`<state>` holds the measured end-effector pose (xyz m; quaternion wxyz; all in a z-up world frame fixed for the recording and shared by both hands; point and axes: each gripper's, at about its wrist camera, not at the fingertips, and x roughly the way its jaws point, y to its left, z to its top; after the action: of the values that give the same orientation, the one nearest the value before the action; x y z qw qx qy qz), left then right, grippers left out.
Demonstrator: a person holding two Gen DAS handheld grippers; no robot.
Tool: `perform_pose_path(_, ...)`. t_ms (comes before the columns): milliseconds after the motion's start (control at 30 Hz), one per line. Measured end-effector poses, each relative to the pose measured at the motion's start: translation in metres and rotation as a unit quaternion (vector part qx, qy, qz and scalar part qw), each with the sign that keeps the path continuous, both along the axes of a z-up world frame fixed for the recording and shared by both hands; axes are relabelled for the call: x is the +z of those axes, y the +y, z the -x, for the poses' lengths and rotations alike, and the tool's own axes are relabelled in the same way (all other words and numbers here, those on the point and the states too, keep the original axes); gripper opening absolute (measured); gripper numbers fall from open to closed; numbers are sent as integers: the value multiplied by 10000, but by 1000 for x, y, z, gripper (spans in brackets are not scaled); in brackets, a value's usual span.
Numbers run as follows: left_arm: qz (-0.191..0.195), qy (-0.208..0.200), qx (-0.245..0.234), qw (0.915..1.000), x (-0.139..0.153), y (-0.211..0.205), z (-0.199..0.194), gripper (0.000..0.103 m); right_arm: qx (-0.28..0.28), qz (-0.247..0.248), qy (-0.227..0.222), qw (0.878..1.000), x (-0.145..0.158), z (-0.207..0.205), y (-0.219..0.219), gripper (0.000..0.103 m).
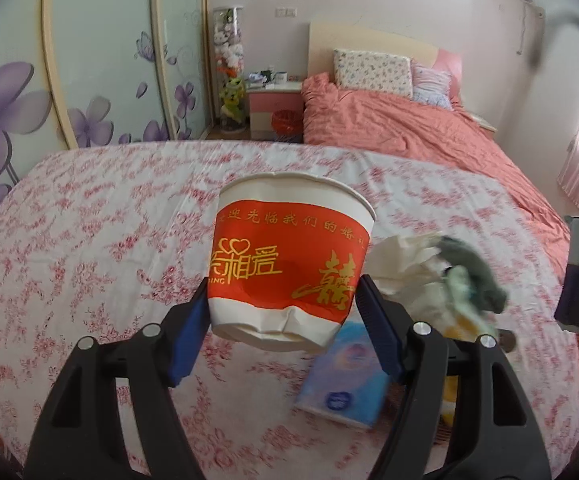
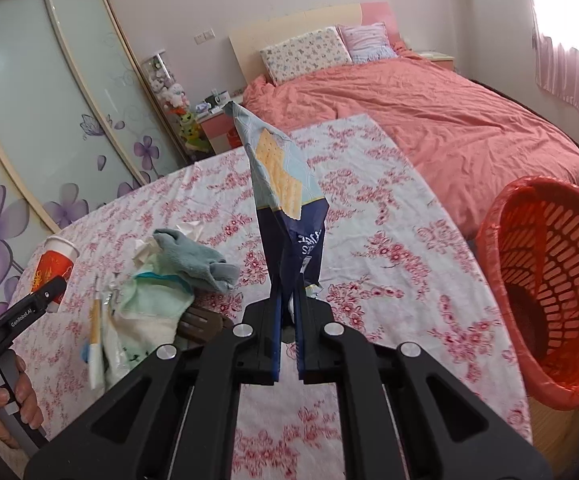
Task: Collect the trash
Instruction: 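Carry the cup and bag over the orange basket and open both tools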
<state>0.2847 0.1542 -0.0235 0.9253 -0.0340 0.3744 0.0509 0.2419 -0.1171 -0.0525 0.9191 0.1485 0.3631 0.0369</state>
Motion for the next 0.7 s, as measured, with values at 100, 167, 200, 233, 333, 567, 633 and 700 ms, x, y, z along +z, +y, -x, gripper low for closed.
perform_pose_path(100, 14, -108, -173, 9998, 14, -18, 8, 69, -55, -32, -85, 9999, 8, 7, -8, 6)
perform_pose_path(167, 31, -150, -274, 9995, 20, -28, 12, 69, -97, -47, -119, 9999, 11, 12, -13, 6)
perform_pose_path(200, 42, -179, -339, 9993, 24, -35, 15, 69, -118, -40, -134, 9998, 13, 15, -15, 6)
perform_pose_path(233, 53, -197, -402, 9990, 27, -42, 17, 69, -148, -27, -157, 9998, 14, 19, -18, 6)
perform_pose_path(333, 73, -264, -607, 9978, 35, -64, 24, 69, -218, -12, -207, 9995, 18, 28, -25, 6)
perform_pose_path(567, 142, -380, -1093, 9932, 46, -113, 39, 69, -464, 19, -355, 9983, 26, 50, -54, 6)
perform_pose_path(633, 152, -409, -1237, 9914, 49, -128, 42, 69, -523, 16, -382, 9979, 27, 55, -60, 6)
perform_pose_path(700, 180, -422, -1371, 9895, 51, -143, 46, 69, -605, 4, -406, 9973, 27, 60, -70, 6)
